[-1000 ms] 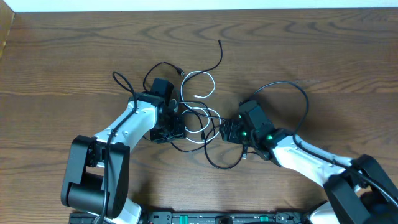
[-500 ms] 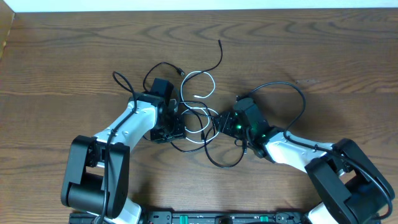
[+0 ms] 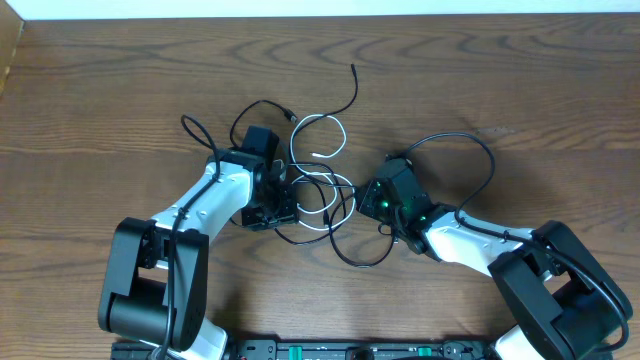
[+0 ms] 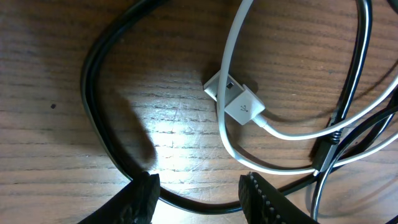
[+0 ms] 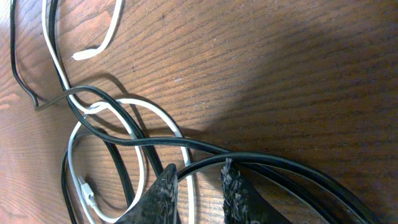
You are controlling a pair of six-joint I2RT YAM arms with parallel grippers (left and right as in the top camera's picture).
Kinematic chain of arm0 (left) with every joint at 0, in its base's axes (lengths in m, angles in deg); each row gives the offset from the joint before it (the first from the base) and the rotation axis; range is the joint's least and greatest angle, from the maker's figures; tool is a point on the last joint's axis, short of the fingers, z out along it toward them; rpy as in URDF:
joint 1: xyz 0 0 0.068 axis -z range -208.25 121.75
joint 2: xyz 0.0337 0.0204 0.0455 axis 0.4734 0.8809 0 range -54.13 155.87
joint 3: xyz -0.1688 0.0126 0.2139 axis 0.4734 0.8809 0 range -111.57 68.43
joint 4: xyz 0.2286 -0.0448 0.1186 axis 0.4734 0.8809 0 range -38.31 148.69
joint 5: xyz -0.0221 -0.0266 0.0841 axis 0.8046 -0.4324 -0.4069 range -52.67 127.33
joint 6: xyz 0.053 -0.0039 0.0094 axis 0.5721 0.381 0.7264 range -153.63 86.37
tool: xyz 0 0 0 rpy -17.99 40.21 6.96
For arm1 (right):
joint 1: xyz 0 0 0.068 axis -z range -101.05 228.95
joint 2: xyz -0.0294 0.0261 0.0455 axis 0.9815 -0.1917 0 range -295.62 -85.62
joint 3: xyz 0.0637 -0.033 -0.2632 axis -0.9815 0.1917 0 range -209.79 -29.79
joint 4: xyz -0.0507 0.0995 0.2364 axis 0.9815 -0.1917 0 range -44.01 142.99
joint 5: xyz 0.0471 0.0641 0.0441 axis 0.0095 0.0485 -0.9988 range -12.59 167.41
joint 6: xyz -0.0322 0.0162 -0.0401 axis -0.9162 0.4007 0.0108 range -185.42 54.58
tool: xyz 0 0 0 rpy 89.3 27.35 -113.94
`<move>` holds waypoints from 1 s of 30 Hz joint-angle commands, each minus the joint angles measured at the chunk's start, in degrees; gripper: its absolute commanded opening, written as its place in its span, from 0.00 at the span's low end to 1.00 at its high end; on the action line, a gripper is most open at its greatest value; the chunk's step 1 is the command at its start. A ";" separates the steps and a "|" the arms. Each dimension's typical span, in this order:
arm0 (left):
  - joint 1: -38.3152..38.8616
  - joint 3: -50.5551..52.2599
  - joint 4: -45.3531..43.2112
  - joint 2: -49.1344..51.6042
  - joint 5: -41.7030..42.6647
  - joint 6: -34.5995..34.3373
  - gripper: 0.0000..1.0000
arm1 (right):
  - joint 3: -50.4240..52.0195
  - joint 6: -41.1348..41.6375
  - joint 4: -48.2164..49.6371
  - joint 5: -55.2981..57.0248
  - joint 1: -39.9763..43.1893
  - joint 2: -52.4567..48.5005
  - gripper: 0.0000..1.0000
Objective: Untangle cables
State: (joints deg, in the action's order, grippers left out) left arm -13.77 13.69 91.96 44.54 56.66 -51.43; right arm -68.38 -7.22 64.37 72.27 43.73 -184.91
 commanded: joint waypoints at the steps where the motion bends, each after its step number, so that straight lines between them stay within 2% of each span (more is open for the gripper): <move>1: 0.13 0.31 0.35 -0.20 -0.52 -0.09 0.46 | 0.92 1.64 -1.73 3.72 -0.52 -1.62 0.21; 7: 0.13 0.31 0.39 -0.20 -0.50 -0.09 0.46 | 0.92 2.64 -1.01 7.96 -0.50 -1.62 0.17; 11: 0.13 0.31 0.37 -0.20 -0.55 -0.07 0.47 | 0.92 2.60 -1.01 13.46 -0.22 -1.62 0.10; 13: 0.13 0.31 0.33 -0.20 -0.57 -0.07 0.46 | 0.92 2.38 -1.01 14.73 0.33 -1.62 0.02; 14: 0.13 0.31 0.33 -0.20 -0.57 -0.07 0.46 | 0.92 1.57 -1.01 14.69 0.87 -1.62 0.01; 18: 0.13 0.33 0.33 -0.20 -0.57 -0.07 0.46 | 0.92 -3.32 -2.56 14.49 2.64 -1.62 0.01; 26: 0.13 0.33 0.33 -0.20 -0.57 -0.07 0.47 | 0.92 -18.40 -12.17 15.34 9.99 -1.60 0.03; 30: 0.13 0.33 0.35 -0.20 -0.57 -0.04 0.46 | 0.90 -24.04 -16.55 15.34 15.06 -1.60 0.12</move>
State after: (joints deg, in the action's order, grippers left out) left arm -13.77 13.69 92.10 44.54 56.64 -51.43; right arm -70.37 -23.46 52.61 86.30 54.90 -183.38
